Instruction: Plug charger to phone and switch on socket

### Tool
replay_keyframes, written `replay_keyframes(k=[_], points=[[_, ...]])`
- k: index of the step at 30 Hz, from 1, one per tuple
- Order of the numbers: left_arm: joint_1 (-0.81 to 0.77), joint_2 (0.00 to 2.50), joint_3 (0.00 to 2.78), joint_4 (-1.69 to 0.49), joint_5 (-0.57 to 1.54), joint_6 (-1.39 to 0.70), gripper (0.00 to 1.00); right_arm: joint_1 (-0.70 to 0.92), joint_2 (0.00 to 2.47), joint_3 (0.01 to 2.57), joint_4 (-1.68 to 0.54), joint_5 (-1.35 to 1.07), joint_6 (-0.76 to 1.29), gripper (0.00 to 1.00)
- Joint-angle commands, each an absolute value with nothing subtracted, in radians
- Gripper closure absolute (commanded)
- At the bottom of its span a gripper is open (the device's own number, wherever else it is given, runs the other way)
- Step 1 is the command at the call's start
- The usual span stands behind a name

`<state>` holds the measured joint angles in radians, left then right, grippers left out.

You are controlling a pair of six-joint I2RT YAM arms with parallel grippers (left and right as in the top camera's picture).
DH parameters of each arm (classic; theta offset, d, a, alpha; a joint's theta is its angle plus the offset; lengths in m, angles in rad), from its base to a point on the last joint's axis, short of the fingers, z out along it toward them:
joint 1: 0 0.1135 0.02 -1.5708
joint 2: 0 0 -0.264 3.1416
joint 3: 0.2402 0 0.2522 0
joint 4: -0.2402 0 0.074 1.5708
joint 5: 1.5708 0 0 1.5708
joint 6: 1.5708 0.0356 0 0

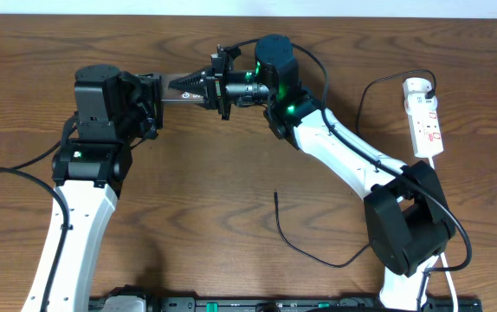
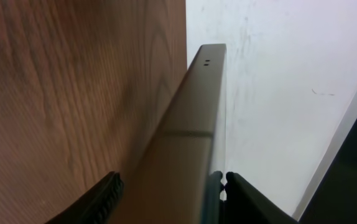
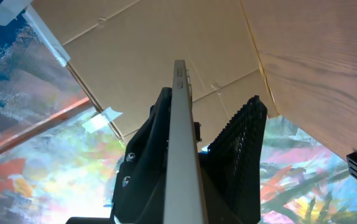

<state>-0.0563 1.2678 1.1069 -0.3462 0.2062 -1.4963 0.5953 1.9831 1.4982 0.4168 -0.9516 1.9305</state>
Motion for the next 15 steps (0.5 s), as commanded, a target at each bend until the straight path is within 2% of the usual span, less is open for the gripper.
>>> replay_keyframes(k=[1,3,8,10,11,15], points=[[-0.056,1.275,1.128,-0.336,0.197,-1.496,0.51,0.604,1.969,1.517,0.434,-1.016,1.94,0.99],[-0.056,1.275,1.128,-0.333,0.2,-1.506,0.56,0.605,1.97,1.517,0.433,-1.025,1.936,0.99],[-0.056,1.275,1.128,-0.329,0.201,-1.506,0.78,0.62,1.97,1.517,0.43,-1.039,1.936,0.99],[-0.056,1.275,1.128,-0.326,0.202,-1.506,0.81,0.624,1.97,1.517,0.43,-1.039,1.936,0.99],[-0.056,1.275,1.128,-0.326,0.205,-1.506,0.87,0.627,1.97,1.517,0.43,-1.039,1.936,0.99],[-0.056,1.275,1.128,-0.326,0.218,-1.506,0.91,0.629,1.97,1.517,0.43,-1.039,1.932,0.99]])
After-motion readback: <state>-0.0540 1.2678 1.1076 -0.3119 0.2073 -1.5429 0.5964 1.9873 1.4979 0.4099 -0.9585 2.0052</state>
